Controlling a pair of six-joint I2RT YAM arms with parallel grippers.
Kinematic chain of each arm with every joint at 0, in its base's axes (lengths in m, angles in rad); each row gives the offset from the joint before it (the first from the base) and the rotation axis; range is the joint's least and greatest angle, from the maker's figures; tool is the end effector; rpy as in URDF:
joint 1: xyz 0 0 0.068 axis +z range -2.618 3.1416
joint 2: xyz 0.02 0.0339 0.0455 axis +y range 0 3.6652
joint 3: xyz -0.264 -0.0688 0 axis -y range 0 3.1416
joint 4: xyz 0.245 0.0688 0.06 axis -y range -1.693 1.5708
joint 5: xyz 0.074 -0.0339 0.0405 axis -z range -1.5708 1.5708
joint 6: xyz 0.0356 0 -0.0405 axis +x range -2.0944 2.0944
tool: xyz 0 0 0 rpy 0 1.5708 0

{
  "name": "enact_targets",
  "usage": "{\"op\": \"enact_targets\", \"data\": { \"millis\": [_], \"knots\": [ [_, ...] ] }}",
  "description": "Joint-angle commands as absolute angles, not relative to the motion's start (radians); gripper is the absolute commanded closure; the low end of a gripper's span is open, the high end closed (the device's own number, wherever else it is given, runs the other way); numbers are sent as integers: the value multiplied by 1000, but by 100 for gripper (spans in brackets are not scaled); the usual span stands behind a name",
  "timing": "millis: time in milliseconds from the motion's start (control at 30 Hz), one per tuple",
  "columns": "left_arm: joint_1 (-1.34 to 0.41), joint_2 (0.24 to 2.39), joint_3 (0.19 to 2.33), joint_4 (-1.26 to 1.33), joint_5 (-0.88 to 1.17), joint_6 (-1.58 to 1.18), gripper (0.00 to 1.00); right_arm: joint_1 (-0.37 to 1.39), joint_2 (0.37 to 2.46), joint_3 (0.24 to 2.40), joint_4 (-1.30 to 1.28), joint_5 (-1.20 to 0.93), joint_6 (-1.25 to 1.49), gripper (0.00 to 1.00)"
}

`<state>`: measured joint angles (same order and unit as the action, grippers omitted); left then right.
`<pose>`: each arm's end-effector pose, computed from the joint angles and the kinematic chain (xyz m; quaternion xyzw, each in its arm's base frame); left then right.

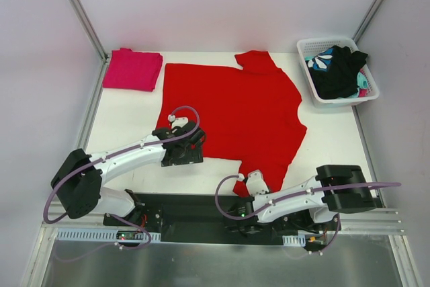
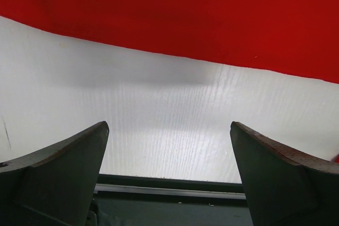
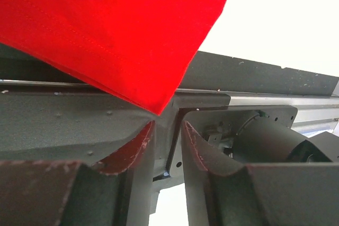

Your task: Fold and stack the t-shirts

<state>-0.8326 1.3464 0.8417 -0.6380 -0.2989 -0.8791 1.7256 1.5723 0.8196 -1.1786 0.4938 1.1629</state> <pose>0.1757 -0.1775 0.2067 -0.0541 0.9653 -0.0632 0.2476 -0.0146 0.2032 0.1552 -0.3070 0.9043 -0.2028 0.2166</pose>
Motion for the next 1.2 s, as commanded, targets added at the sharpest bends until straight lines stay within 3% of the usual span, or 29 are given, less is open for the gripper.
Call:
{"op": "enact_targets", "data": {
  "millis": [0, 800, 1167],
  "knots": [
    [-850, 1359, 877, -652, -319, -897, 1, 1729, 1575, 810, -1184, 506, 1193, 71],
    [-881, 1387, 902, -652, -318, -911, 1, 1713, 1657, 842, -1193, 563, 1209, 70],
    [-893, 1407, 916, -652, -316, -913, 1, 1695, 1677, 838, -1164, 565, 1186, 75]
  ]
}}
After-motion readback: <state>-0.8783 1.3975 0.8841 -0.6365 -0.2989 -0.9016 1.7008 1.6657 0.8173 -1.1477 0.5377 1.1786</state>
